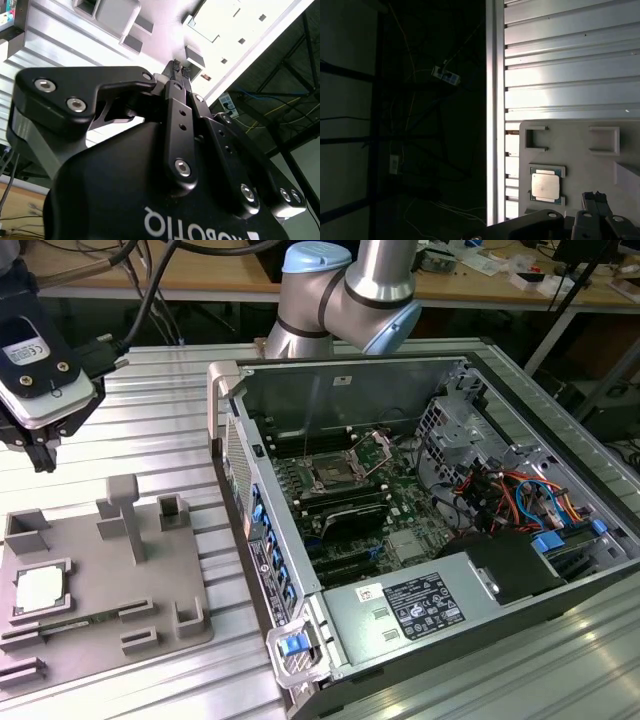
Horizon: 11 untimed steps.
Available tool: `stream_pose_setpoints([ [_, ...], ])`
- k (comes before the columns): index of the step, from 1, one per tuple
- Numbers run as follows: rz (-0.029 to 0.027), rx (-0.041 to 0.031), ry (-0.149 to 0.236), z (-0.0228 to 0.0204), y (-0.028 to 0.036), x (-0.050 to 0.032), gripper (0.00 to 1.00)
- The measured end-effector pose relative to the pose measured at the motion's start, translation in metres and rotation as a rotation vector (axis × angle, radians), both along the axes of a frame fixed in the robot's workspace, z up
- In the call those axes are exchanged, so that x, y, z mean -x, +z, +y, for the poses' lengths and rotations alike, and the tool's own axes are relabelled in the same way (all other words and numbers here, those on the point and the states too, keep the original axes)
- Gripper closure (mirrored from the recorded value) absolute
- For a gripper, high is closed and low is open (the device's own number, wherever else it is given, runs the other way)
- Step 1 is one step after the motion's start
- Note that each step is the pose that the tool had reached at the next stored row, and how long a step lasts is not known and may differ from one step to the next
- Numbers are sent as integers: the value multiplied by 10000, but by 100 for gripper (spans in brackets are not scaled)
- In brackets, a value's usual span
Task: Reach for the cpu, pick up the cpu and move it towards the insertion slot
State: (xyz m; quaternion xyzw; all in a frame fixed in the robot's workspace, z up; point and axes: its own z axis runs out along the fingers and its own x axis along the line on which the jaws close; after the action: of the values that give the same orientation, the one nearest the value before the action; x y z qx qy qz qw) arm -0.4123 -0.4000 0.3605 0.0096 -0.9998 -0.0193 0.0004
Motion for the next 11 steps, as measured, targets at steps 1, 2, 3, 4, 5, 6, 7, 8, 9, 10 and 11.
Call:
stream_pose_setpoints([
  [1, 0, 0, 0, 0, 0, 1, 89],
  [2, 1, 1, 0, 0, 1, 2, 89],
  [3, 1, 0, 0, 0, 0, 4, 89],
  [4, 1, 0, -1, 0, 0, 6, 89],
  [5, 0, 0, -1, 0, 0, 11, 89],
  [6, 0, 0, -1, 0, 0, 17, 89],
  [7, 0, 0, -1, 0, 0, 22, 89],
  [8, 0, 0, -1, 0, 0, 26, 89],
  [9, 0, 0, -1, 0, 0, 35, 89],
  [10, 0, 0, 0, 0, 0, 46, 89],
  [11, 1, 1, 0, 0, 1, 59, 89],
])
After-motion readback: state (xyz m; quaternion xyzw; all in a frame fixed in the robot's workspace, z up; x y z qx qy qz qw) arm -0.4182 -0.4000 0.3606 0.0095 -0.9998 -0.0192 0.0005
